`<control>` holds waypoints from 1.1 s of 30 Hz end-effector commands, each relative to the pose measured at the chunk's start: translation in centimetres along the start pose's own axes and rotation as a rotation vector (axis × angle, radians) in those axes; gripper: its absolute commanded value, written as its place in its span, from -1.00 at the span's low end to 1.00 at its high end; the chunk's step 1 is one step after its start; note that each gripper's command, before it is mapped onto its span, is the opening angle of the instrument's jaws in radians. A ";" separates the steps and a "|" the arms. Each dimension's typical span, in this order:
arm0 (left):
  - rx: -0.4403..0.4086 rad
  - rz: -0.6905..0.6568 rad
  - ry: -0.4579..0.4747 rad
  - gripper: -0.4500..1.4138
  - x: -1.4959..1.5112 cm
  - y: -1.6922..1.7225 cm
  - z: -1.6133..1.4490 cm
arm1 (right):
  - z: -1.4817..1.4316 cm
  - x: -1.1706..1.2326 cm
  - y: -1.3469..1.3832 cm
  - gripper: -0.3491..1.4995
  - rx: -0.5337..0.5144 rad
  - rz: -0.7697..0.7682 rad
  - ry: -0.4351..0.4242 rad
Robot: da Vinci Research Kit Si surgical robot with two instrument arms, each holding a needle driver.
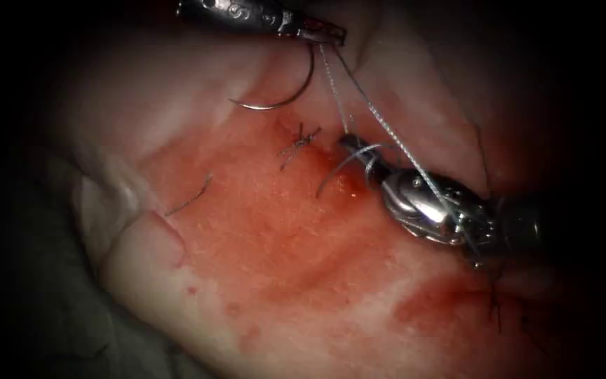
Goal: Wound Closure
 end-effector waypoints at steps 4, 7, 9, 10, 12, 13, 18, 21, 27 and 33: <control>-0.017 -0.013 -0.014 -1.00 -0.01 -0.17 0.18 | 0.07 -0.17 -0.23 -1.00 0.018 -0.006 -0.014; -0.018 -0.030 -0.028 -1.00 0.02 -0.37 0.24 | 0.04 -0.23 -0.34 -1.00 0.027 -0.011 -0.019; -0.017 -0.036 -0.034 -1.00 0.03 -0.43 0.26 | 0.03 -0.24 -0.37 -1.00 0.029 -0.012 -0.021; -0.016 -0.039 -0.037 -1.00 0.03 -0.47 0.28 | 0.02 -0.26 -0.42 -1.00 0.033 -0.014 -0.027; -0.006 -0.052 -0.045 -1.00 0.05 -0.61 0.36 | 0.01 -0.33 -0.55 -1.00 0.044 -0.025 -0.040; -0.002 -0.055 -0.046 -1.00 0.05 -0.65 0.38 | 0.00 -0.34 -0.59 -1.00 0.046 -0.026 -0.043; 0.016 -0.073 -0.055 -1.00 0.07 -0.85 0.46 | -0.03 -0.39 -0.70 -1.00 0.052 -0.036 -0.051; 0.026 -0.084 -0.058 -1.00 0.08 -0.98 0.50 | -0.05 -0.41 -0.75 -1.00 0.053 -0.038 -0.059; 0.050 -0.109 -0.064 -1.00 0.10 -1.34 0.51 | -0.12 -0.45 -0.81 -1.00 0.061 -0.042 -0.074; 0.061 -0.106 -0.073 -1.00 0.07 -1.48 0.48 | -0.18 -0.45 -0.84 -1.00 0.064 -0.055 -0.094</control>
